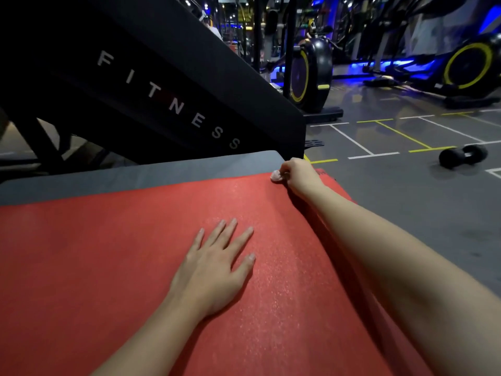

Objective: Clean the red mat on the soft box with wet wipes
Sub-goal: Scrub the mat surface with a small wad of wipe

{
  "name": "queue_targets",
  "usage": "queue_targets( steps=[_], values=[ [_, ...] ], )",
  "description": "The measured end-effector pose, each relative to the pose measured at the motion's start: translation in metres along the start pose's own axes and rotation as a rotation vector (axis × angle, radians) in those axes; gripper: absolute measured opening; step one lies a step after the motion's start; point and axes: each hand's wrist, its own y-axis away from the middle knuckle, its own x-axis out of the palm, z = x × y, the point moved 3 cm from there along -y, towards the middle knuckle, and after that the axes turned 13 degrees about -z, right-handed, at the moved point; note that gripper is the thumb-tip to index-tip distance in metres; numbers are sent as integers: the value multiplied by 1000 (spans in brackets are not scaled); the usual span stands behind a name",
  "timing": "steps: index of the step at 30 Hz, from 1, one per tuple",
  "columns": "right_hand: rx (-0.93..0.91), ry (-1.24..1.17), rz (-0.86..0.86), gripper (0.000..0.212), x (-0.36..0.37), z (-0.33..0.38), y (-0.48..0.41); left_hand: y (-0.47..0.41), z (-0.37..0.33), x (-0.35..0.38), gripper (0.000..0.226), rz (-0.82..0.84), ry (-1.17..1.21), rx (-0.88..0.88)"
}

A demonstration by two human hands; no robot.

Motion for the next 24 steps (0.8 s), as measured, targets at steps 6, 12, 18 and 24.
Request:
queue_targets(
  steps=[6,12,18,24],
  values=[
    [-102,77,84,15,-3,-8,-2,-2,1,1,70,-8,-11,7],
    [-73,59,40,16,6,-13,-28,-4,2,1,69,10,-7,16],
    [-91,118,156,12,-5,-29,-34,-3,1,-1,70,20,-26,8],
    [-249,128,253,6,-45,-44,-7,-5,2,3,72,3,-11,4]
  ],
)
